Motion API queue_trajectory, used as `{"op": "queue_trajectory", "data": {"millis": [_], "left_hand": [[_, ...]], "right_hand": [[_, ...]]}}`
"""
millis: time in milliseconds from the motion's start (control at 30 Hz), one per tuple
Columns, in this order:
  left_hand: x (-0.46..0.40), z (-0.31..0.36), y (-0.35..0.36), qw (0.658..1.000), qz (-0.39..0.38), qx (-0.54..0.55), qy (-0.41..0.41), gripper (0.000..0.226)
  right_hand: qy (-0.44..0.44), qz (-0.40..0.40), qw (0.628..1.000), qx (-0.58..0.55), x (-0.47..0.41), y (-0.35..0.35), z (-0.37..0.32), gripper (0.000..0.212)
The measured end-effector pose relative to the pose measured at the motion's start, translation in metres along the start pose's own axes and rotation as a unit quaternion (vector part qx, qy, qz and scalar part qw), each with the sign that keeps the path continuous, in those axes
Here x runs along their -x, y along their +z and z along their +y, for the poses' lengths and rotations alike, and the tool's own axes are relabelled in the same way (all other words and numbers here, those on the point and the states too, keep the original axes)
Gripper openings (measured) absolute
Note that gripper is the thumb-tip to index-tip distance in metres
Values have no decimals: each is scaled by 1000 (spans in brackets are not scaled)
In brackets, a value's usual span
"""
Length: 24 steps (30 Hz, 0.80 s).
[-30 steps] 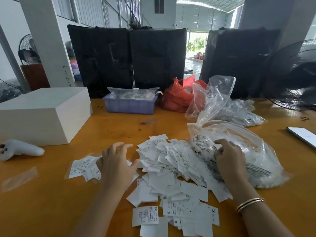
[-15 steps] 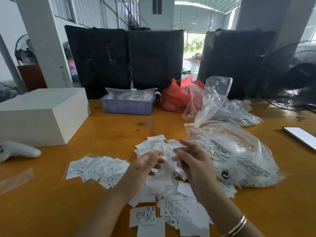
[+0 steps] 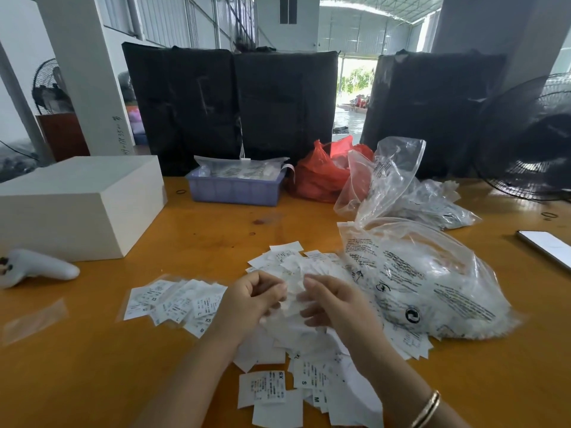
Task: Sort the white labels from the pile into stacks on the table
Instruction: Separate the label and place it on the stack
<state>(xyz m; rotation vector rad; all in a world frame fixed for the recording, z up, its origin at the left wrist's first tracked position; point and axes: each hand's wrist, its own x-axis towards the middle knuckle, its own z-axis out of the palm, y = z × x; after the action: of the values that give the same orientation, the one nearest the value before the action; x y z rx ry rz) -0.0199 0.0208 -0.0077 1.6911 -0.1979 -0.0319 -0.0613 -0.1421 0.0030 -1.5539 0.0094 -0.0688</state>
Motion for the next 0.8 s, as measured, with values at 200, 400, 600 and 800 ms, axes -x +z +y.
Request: {"op": "queue_trajectory", "data": {"millis": [200, 400, 600, 800], "left_hand": [[1, 4, -6, 999, -29, 15, -13, 5], [6, 8, -6, 996, -91, -17, -12, 11], [0, 5, -5, 999, 8, 32, -37, 13], [-2, 4, -12, 988, 74, 118, -71, 19]], "right_hand": [[4, 10, 998, 59, 0, -1, 1, 13], [8, -10, 997, 81, 0, 3, 3, 10], [-56, 82, 988, 120, -8, -11, 1, 10], [-174, 86, 812, 550, -18, -25, 13, 27]]}}
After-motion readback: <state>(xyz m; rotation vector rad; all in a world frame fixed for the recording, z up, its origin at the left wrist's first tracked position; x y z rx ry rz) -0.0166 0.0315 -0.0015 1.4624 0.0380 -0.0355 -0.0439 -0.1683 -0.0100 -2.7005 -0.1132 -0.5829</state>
